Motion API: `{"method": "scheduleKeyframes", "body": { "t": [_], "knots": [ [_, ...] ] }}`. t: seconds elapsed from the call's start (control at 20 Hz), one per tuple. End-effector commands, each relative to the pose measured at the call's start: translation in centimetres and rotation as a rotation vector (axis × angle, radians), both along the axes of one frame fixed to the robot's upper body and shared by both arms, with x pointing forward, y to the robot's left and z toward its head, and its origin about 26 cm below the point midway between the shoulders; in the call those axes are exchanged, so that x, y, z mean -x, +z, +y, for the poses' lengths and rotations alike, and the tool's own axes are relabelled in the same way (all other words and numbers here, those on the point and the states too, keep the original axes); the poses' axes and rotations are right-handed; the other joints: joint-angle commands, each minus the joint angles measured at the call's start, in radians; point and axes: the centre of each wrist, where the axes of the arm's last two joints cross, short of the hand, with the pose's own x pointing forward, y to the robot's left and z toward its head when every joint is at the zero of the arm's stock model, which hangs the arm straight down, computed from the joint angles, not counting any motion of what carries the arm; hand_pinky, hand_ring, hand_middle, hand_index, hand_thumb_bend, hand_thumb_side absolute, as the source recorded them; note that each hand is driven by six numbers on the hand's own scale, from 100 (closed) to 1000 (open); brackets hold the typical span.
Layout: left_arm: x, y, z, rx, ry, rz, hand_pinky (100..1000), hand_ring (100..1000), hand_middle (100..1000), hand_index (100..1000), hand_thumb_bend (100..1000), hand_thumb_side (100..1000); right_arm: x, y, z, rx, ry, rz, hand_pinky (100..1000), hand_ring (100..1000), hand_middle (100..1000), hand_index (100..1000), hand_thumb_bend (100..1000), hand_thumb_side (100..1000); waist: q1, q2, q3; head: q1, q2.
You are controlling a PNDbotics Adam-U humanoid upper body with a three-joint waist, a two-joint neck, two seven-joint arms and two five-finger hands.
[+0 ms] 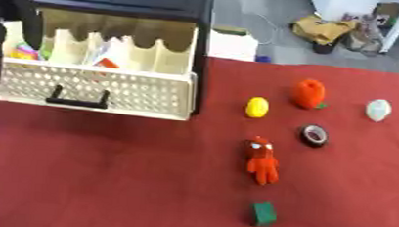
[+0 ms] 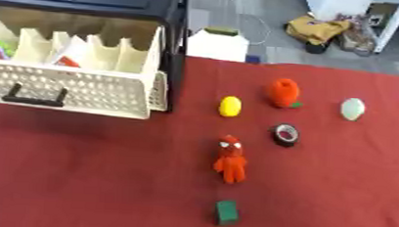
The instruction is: Pick up objects from table and place into drawer.
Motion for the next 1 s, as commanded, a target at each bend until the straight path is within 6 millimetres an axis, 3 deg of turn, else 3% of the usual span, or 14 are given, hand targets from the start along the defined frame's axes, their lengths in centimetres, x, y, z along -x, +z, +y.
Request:
{"method": "scheduleKeyframes", "body": {
  "t": [0.05, 0.5, 1.0],
  "knots": [
    [0.2, -0.2, -0.3, 0.009, -0.036, 0.015, 337, 379, 386, 873, 108, 1000, 0.3, 2.2, -0.8, 0.105, -0.041, -0.034, 717, 760, 573, 800, 472, 1000, 0.001, -0.014, 0.002, -0.010, 0.003],
    [0.2, -2.0, -1.1, 0.087, -0.075, 0.090, 356, 401, 404, 865, 120, 1000, 0.6, 6.1, -1.8, 0.257, -0.126, -0.038, 726, 775, 595, 801, 534, 1000, 0.002, 0.001, 0.007, -0.016, -0.020],
    [0.2, -2.7, -1.3, 0.146, -0.059, 0.111, 357, 400, 402, 852, 127, 1000, 0.6, 10.1, -1.4, 0.333, -0.199, -0.008, 734, 785, 604, 800, 562, 1000, -0.007, 0.014, 0.018, -0.017, -0.030]
  ]
}}
